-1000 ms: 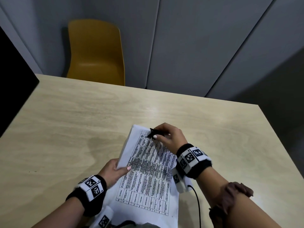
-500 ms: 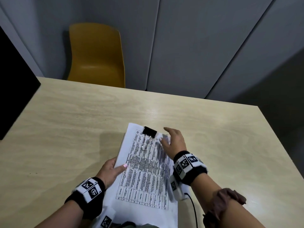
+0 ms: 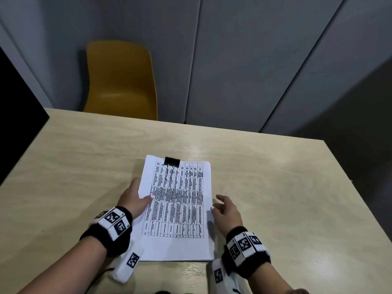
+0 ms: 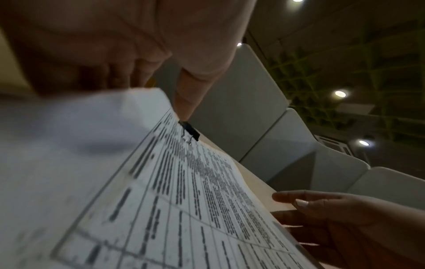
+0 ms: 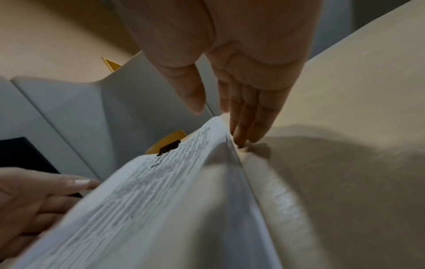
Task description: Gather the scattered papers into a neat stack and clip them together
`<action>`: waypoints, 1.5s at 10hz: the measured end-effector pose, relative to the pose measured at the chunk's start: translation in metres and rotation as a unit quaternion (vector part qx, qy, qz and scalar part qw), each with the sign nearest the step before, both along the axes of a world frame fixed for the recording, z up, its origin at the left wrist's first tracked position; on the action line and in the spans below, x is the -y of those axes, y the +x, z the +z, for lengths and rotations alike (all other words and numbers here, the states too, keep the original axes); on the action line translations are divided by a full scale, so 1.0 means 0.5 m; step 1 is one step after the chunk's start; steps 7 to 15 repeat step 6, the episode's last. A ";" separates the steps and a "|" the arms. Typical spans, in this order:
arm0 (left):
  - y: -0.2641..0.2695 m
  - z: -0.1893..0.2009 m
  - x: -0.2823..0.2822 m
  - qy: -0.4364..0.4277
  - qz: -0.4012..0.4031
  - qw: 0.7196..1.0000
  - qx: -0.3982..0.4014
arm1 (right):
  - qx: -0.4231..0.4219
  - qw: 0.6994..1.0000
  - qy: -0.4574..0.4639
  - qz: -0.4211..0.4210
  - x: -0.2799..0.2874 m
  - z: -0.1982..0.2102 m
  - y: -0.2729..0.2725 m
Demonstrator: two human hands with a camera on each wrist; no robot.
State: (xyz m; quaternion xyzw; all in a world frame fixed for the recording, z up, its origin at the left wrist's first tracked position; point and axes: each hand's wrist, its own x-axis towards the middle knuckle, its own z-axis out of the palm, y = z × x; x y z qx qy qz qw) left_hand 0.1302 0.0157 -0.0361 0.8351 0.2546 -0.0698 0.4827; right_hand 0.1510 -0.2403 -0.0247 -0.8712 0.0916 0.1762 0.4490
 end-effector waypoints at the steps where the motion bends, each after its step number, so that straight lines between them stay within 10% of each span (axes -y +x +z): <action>1: -0.030 0.018 0.003 -0.009 0.005 1.000 0.000 | 0.001 1.000 -0.009 0.027 0.003 0.003 -0.034; 6: -0.124 0.045 0.009 -0.193 0.108 0.973 0.061 | 0.058 0.997 0.034 0.021 0.055 -0.025 -0.115; 15: -0.124 0.045 0.009 -0.193 0.108 0.973 0.061 | 0.058 0.997 0.034 0.021 0.055 -0.025 -0.115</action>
